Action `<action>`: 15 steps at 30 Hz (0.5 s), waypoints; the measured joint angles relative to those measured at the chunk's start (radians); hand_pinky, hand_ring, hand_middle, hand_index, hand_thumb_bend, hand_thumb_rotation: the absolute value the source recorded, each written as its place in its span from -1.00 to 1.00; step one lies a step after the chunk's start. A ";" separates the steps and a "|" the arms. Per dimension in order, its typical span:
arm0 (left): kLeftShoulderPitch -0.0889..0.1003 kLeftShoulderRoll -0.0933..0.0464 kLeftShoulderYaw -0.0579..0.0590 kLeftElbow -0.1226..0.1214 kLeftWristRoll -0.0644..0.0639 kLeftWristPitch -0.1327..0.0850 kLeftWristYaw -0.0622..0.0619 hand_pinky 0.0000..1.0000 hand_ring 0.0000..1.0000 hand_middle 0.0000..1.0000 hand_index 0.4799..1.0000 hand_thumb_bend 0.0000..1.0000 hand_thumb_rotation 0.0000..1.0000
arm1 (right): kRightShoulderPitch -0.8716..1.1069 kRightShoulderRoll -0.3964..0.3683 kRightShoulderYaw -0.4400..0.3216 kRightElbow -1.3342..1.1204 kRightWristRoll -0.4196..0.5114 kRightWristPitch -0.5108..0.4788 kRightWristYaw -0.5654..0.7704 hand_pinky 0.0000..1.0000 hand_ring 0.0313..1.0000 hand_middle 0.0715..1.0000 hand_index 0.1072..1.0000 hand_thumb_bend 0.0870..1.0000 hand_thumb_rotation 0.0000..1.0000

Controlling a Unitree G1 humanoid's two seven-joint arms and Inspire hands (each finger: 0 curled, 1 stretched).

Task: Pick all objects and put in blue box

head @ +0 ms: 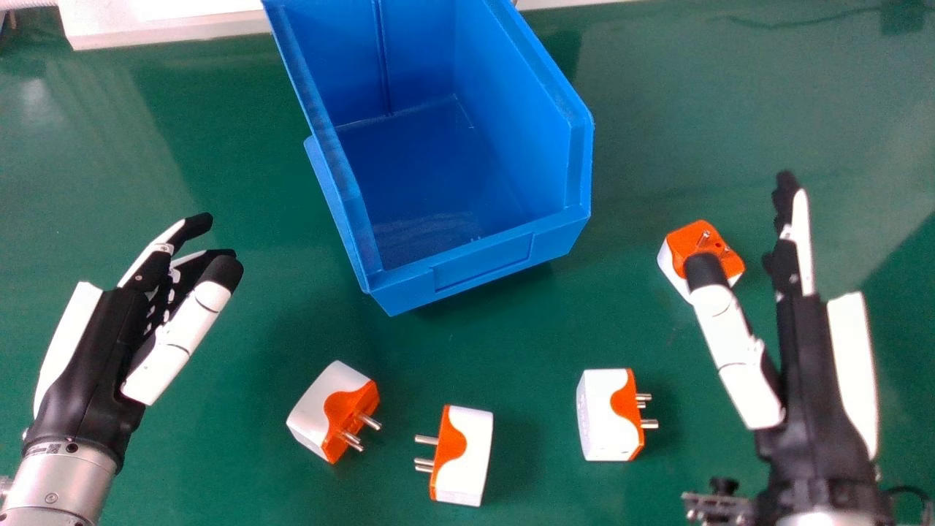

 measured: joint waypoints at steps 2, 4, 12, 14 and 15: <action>0.007 0.000 0.000 -0.004 -0.005 0.002 -0.002 0.62 0.64 0.64 0.60 0.34 0.72 | 0.057 0.010 0.033 -0.015 -0.014 -0.011 -0.020 0.85 1.00 1.00 0.98 -0.34 0.88; 0.008 0.000 0.000 -0.005 -0.010 0.006 -0.004 0.62 0.64 0.64 0.60 0.33 0.72 | 0.096 0.019 0.062 -0.023 -0.043 -0.020 -0.047 0.85 1.00 1.00 0.98 -0.33 0.87; 0.008 0.000 0.001 -0.008 -0.015 0.019 -0.004 0.63 0.64 0.64 0.60 0.26 0.73 | 0.199 0.023 0.144 -0.028 -0.125 -0.041 -0.122 0.81 0.99 1.00 0.98 -0.33 0.82; 0.008 0.000 0.001 -0.009 -0.015 0.019 -0.005 0.63 0.64 0.64 0.60 0.25 0.73 | 0.209 0.022 0.151 -0.028 -0.144 -0.040 -0.127 0.77 0.98 1.00 0.97 -0.32 0.78; 0.008 0.000 0.001 -0.009 -0.016 0.020 -0.005 0.63 0.64 0.64 0.61 0.24 0.73 | 0.214 0.021 0.156 -0.029 -0.156 -0.038 -0.128 0.76 0.97 1.00 0.96 -0.30 0.78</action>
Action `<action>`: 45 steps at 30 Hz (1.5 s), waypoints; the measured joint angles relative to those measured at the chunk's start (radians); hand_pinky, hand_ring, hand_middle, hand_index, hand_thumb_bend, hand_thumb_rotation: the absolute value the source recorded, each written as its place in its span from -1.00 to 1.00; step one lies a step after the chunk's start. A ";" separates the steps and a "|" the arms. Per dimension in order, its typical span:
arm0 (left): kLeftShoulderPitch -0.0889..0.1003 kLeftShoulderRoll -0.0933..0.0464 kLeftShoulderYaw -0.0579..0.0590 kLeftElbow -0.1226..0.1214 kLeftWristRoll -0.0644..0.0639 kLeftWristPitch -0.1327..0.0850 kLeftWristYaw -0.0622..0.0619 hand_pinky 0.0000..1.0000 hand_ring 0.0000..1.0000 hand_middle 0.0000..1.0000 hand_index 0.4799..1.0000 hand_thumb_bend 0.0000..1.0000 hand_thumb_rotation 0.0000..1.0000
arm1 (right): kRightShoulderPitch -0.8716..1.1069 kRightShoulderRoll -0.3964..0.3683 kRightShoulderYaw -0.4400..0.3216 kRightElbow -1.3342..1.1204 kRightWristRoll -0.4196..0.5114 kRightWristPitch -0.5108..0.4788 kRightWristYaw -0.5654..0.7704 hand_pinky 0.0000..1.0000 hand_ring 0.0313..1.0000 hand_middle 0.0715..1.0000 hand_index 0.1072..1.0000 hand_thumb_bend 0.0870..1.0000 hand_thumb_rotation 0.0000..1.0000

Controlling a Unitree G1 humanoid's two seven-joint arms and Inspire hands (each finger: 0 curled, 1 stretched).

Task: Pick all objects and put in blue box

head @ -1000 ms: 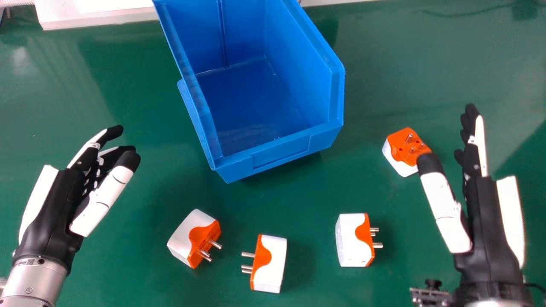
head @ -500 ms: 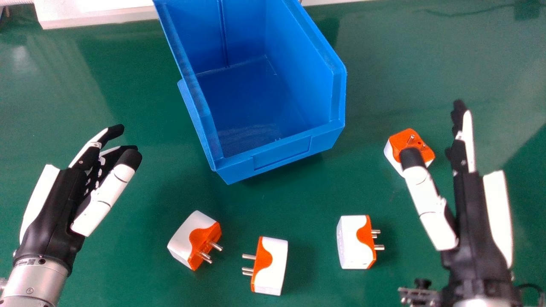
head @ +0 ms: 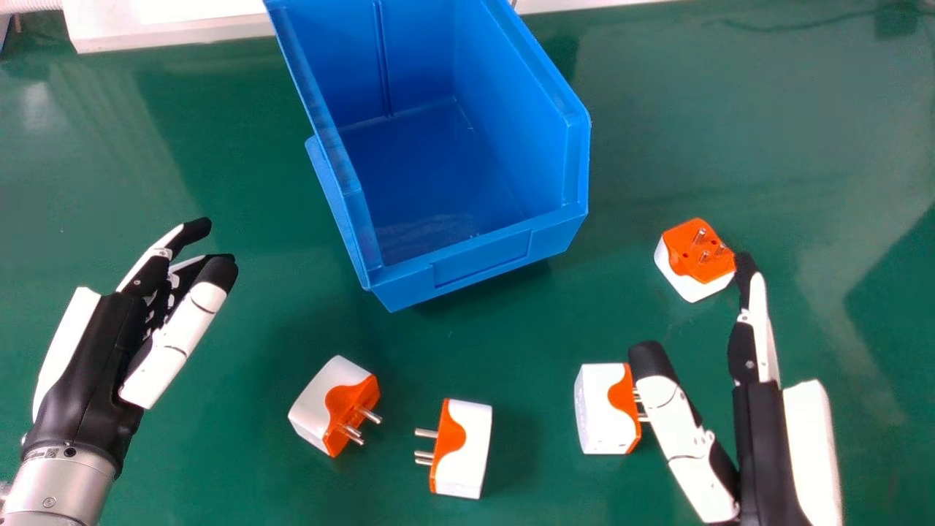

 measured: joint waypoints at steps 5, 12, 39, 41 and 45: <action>0.000 0.000 0.000 0.000 -0.002 0.004 0.000 0.63 0.64 0.65 0.61 0.22 0.73 | 0.026 -0.004 0.008 -0.010 -0.013 0.008 -0.004 0.76 0.95 1.00 0.96 -0.25 0.79; -0.001 0.000 0.000 -0.003 -0.006 0.011 0.000 0.64 0.64 0.65 0.62 0.13 0.73 | 0.021 -0.037 0.020 0.014 -0.025 -0.018 -0.010 0.92 0.99 1.00 0.95 -0.19 0.84; -0.001 0.011 0.012 -0.008 -0.009 0.011 -0.003 0.64 0.65 0.66 0.62 0.06 0.76 | -0.006 -0.042 0.096 0.024 -0.420 0.337 -0.038 0.74 0.96 1.00 0.92 0.03 0.68; -0.001 0.011 0.012 -0.008 -0.009 0.012 -0.004 0.65 0.65 0.66 0.62 0.06 0.77 | -0.014 -0.042 0.099 0.024 -0.432 0.354 -0.038 0.73 0.96 0.99 0.91 0.04 0.65; -0.002 0.011 0.013 -0.008 -0.010 0.012 -0.007 0.62 0.65 0.66 0.63 0.05 0.77 | -0.045 -0.039 0.106 0.039 -0.464 0.409 -0.038 0.72 0.94 0.98 0.90 0.07 0.53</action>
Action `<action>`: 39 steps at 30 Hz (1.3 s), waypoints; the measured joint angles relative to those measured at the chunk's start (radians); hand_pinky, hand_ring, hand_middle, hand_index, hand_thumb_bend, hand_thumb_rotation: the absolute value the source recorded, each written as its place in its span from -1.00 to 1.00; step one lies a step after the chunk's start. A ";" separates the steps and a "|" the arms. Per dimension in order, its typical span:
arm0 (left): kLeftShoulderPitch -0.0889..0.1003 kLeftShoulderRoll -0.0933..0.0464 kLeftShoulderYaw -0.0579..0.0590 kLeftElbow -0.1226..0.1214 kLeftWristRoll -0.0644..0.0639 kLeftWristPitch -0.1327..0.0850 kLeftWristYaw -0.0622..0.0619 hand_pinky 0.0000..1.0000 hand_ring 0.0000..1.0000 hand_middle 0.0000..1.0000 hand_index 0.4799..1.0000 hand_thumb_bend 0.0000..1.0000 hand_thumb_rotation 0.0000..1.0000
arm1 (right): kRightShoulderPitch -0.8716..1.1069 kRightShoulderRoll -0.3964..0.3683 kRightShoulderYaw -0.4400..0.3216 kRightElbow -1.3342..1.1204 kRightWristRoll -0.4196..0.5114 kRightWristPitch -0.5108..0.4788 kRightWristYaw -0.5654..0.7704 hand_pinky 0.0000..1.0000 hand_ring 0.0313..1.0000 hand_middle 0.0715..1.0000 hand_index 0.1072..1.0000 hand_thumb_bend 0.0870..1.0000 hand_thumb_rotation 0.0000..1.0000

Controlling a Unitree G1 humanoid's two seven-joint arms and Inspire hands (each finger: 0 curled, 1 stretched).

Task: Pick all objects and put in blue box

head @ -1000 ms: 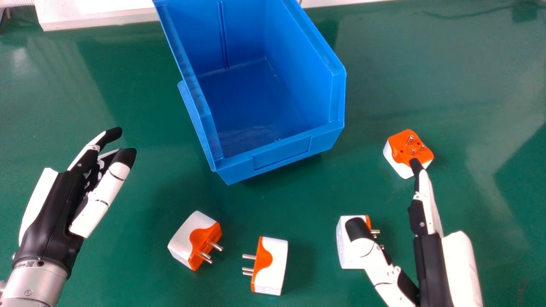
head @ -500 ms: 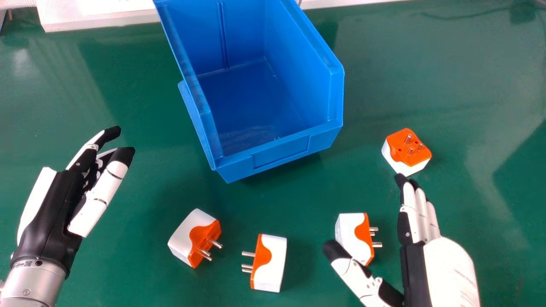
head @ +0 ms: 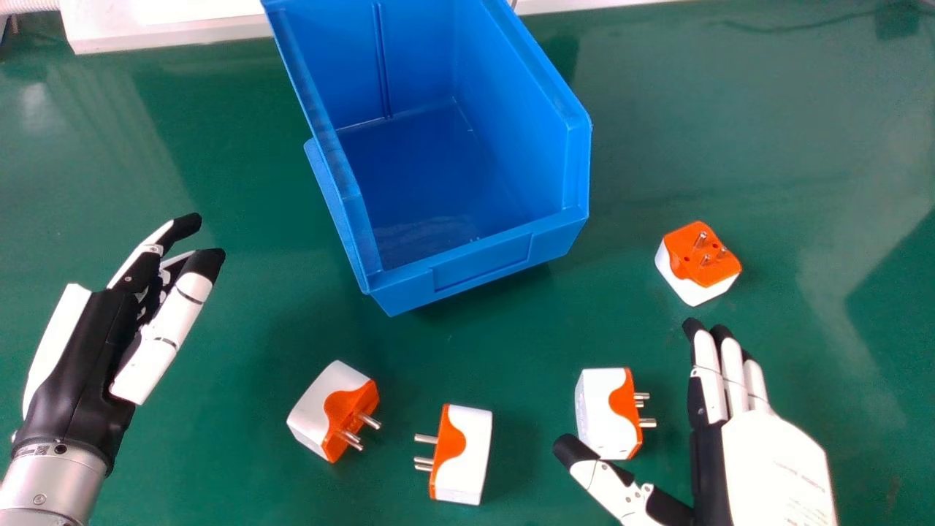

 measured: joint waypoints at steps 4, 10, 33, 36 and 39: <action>-0.002 0.000 0.004 0.001 -0.001 0.000 -0.005 0.61 0.65 0.66 0.63 0.04 0.78 | -0.031 0.001 0.008 0.021 -0.017 0.052 0.000 0.69 0.91 0.95 0.86 0.10 0.37; -0.004 0.000 0.006 0.001 -0.005 0.002 -0.005 0.63 0.65 0.66 0.64 0.00 0.80 | -0.068 0.003 0.020 0.055 -0.051 0.136 0.000 0.65 0.88 0.93 0.83 0.10 0.26; -0.018 0.005 0.008 0.017 -0.004 0.000 -0.006 0.57 0.64 0.66 0.63 0.04 0.81 | -0.102 -0.014 0.048 0.077 -0.079 0.212 0.051 0.62 0.85 0.90 0.82 0.08 0.13; -0.022 0.005 0.008 0.021 -0.004 0.000 -0.006 0.56 0.64 0.66 0.63 0.04 0.82 | -0.106 -0.018 0.053 0.080 -0.074 0.198 0.052 0.62 0.84 0.90 0.82 0.08 0.13; -0.023 0.006 0.008 0.021 -0.004 0.001 -0.006 0.55 0.64 0.66 0.63 0.05 0.82 | -0.109 -0.020 0.056 0.080 -0.073 0.193 0.057 0.63 0.84 0.89 0.83 0.09 0.13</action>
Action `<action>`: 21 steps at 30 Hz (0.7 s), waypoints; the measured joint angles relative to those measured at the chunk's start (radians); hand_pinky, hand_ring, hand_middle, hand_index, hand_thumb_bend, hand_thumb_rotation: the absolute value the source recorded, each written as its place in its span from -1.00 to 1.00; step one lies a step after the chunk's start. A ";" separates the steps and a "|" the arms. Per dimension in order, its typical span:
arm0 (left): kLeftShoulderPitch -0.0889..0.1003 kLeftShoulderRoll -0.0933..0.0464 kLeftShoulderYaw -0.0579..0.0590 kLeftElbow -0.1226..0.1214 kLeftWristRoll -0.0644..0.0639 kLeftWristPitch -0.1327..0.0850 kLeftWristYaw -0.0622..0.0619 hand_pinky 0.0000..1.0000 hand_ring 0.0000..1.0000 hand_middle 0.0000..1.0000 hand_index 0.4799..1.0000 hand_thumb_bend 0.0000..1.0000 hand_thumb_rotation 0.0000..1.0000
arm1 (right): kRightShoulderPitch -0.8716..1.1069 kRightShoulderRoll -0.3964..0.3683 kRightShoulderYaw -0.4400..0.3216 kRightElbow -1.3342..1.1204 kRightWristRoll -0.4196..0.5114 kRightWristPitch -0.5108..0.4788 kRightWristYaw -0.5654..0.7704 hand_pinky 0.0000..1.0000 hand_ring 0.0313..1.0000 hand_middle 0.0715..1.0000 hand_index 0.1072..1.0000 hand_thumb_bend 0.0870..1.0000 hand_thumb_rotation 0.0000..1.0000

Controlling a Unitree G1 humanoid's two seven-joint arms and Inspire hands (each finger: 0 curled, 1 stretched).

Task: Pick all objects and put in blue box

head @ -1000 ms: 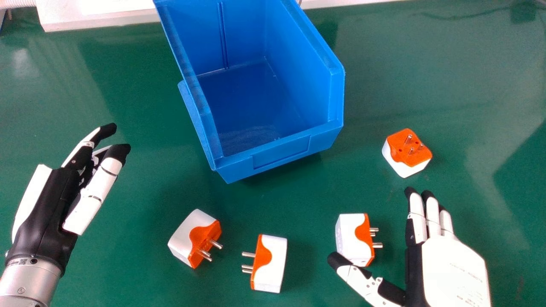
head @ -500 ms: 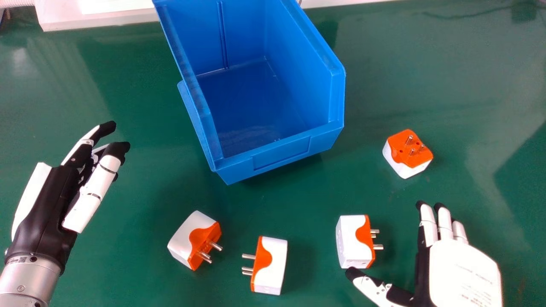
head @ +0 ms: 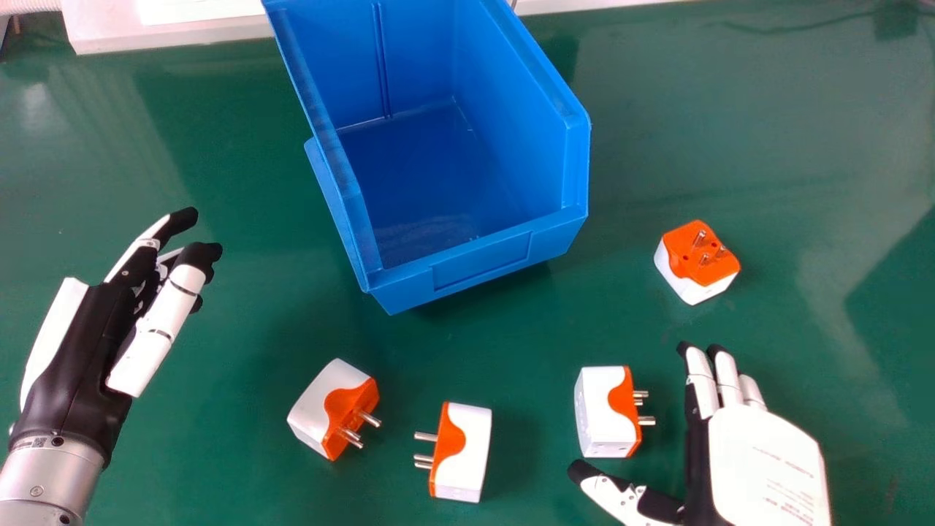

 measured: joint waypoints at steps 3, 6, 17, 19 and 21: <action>-0.002 0.002 0.000 0.000 0.000 0.000 0.000 0.55 0.63 0.66 0.63 0.05 0.82 | -0.003 -0.002 0.003 0.001 0.000 -0.010 0.004 0.64 0.84 0.89 0.83 0.09 0.13; -0.007 0.004 0.000 0.000 0.000 0.001 -0.001 0.55 0.63 0.66 0.63 0.05 0.82 | -0.007 -0.004 0.006 0.002 0.001 -0.019 0.009 0.64 0.84 0.89 0.82 0.10 0.11; -0.014 0.006 0.000 0.000 0.000 0.008 -0.001 0.54 0.63 0.66 0.63 0.06 0.83 | -0.032 -0.004 0.009 0.013 0.011 -0.040 0.039 0.65 0.83 0.89 0.81 0.15 -0.02; -0.014 0.006 0.000 0.000 0.000 0.009 -0.001 0.54 0.63 0.65 0.63 0.06 0.83 | -0.042 -0.004 0.009 0.018 0.011 -0.041 0.042 0.65 0.82 0.89 0.81 0.15 -0.02; -0.014 0.006 0.000 0.000 -0.001 0.011 -0.001 0.54 0.63 0.65 0.63 0.07 0.83 | -0.062 -0.004 0.009 0.031 0.015 -0.040 0.048 0.66 0.82 0.89 0.80 0.14 -0.03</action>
